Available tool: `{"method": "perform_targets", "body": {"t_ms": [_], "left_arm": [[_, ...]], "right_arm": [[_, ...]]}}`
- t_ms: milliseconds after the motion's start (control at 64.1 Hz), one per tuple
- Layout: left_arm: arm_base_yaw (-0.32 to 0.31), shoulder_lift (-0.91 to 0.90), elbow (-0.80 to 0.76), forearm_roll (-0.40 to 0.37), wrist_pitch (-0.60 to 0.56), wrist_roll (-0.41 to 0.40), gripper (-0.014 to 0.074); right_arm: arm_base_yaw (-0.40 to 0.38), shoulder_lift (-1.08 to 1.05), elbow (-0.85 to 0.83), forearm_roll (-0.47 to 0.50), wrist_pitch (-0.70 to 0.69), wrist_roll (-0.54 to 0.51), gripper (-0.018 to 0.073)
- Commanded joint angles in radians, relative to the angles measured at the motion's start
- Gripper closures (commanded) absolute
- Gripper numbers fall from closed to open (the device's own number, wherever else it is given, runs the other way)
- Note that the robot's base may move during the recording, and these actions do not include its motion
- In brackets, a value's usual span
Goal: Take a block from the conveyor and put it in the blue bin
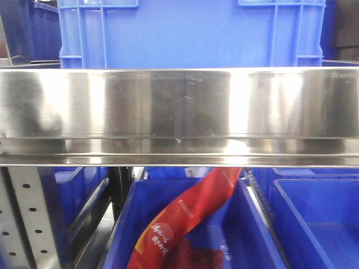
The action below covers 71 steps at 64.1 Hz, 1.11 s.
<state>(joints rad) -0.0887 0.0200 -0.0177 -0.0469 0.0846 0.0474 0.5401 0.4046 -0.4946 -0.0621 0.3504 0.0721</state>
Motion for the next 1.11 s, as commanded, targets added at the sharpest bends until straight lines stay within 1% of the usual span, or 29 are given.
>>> {"method": "perform_targets", "body": {"t_ms": [0,31,109,967,1014,1092], "left_arm": [[0.031,-0.020,0.018,-0.005,-0.071,-0.007,0.0707],[0.039,-0.020,0.018,-0.005,-0.038,-0.007,0.0707],[0.047,-0.020,0.018,-0.005,-0.041,-0.007,0.0707],[0.047,-0.020,0.018,-0.005,-0.050,-0.007,0.0707],[0.047,-0.020,0.018,-0.005,-0.050,-0.007,0.0707],[0.047,-0.020,0.018,-0.005,-0.050,-0.007,0.0707]], "right_arm": [[0.001,-0.005,0.001,-0.005,-0.030,-0.004,0.0721],[0.001,-0.005,0.001,-0.005,-0.030,-0.004,0.0721],[0.001,-0.007,0.001,-0.005,-0.030,-0.004,0.0721],[0.001,-0.010,0.001,0.004,-0.043,-0.004,0.0721],[-0.009,-0.014,0.001,0.011,-0.043,-0.004,0.0721],[-0.060,-0.033,0.008,0.028,-0.050,-0.004,0.0721]]}}
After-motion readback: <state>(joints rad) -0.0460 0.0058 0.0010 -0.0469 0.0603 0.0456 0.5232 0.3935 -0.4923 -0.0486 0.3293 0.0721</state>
